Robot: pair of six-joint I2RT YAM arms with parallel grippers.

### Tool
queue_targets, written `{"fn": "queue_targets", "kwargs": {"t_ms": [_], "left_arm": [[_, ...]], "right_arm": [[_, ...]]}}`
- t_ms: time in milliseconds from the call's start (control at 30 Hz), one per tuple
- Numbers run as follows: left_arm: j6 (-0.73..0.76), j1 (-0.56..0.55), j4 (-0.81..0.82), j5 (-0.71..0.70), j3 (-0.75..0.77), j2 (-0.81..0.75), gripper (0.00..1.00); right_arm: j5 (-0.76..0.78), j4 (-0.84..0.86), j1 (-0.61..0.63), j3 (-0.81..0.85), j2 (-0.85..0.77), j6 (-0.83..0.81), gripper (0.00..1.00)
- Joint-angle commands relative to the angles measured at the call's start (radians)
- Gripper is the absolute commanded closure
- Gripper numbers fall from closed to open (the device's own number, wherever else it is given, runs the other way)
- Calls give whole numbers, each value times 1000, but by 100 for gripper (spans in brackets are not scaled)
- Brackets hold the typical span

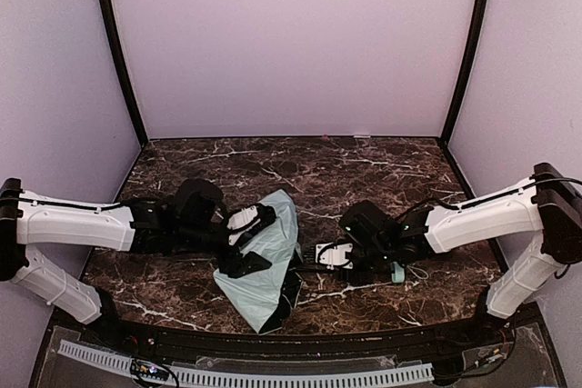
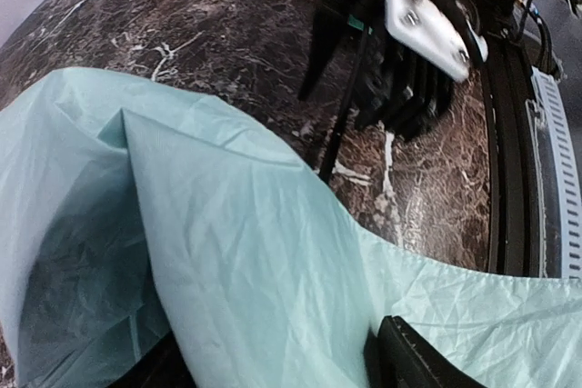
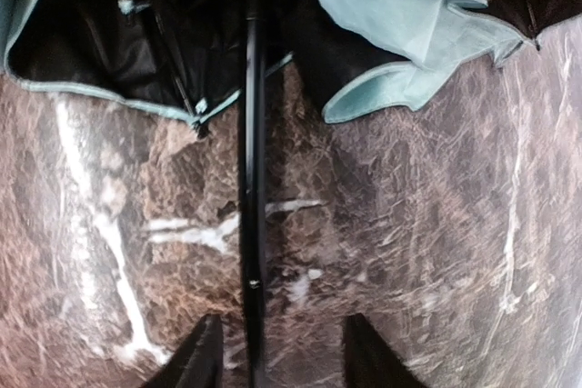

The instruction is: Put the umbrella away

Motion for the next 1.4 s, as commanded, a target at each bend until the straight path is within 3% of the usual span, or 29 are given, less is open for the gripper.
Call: {"fn": "queue_targets", "kwargs": {"t_ms": [0,133,267,467,533,633,700,800,967,1133,1367], "left_arm": [[31,-51,43,-55,-54,-34,32],[59,-87,70,-114,-113,-101,31],[75,-110,104,-167,-148,-176,28],[67,-112,136,-252,-162,-287,23],[59,-112,139,-290,-165,-313,23],[50,-113,142,-331,-166,-355,22],[48,-113,149,-342,-167,-387,22],[55,-112,165,-346,-169,-438,22],[93,-113,182,-333,-165,-474,21],[107,-113,185,-320,-142,-457,21],[109,-112,186,-335,-153,-447,21]], "right_arm": [[0,49,-2,4,-86,54,48],[-114,49,-27,-14,-160,100,32],[-162,-24,-51,14,-89,120,31],[-310,-198,-93,158,149,126,35],[-291,-202,-93,171,191,135,43],[-232,-217,-96,203,223,153,86],[-200,-224,-105,219,204,155,100],[-102,-175,-143,228,106,164,100],[290,-8,-253,289,-27,109,100],[521,109,-354,482,-47,-14,100],[757,524,-355,457,-55,-455,100]]}}
